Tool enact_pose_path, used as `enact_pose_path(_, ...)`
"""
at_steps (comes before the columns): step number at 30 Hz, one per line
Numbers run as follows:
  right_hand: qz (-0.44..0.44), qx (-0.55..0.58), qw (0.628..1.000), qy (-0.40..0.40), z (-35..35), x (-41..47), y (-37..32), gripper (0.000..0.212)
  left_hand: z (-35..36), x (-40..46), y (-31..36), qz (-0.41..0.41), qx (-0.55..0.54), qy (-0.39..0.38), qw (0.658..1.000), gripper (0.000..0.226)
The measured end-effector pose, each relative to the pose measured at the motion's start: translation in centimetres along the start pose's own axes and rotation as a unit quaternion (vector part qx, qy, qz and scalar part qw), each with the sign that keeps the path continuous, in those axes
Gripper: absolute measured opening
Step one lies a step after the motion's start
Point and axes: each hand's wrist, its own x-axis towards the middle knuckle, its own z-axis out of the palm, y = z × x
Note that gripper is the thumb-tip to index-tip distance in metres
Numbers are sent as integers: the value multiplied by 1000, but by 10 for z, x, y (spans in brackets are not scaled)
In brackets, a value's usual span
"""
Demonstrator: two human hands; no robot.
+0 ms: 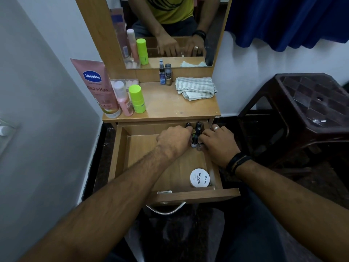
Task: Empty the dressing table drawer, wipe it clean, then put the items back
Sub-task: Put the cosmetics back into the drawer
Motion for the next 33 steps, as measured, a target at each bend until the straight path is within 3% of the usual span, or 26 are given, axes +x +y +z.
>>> enact_pose_path(11, 21, 22, 999, 18, -8, -3, 2, 19, -17, -11, -5, -10, -19, 5, 1000, 27)
enact_pose_path(19, 82, 115, 985, 96, -60, 61, 12, 25, -91, 10, -16, 33, 59, 137, 988, 27)
enact_pose_path(23, 103, 157, 978, 91, -80, 106, 13, 35, -134, 39, -28, 29, 113, 185, 976, 23)
enact_pose_path(27, 115, 193, 973, 58, -85, 142, 9, 40, -150, 66, -45, -25, 120, 173, 977, 23)
enact_pose_path(33, 130, 206, 970, 0, -68, 184, 4, 57, -143, 85, -62, -106, 100, 116, 982, 41)
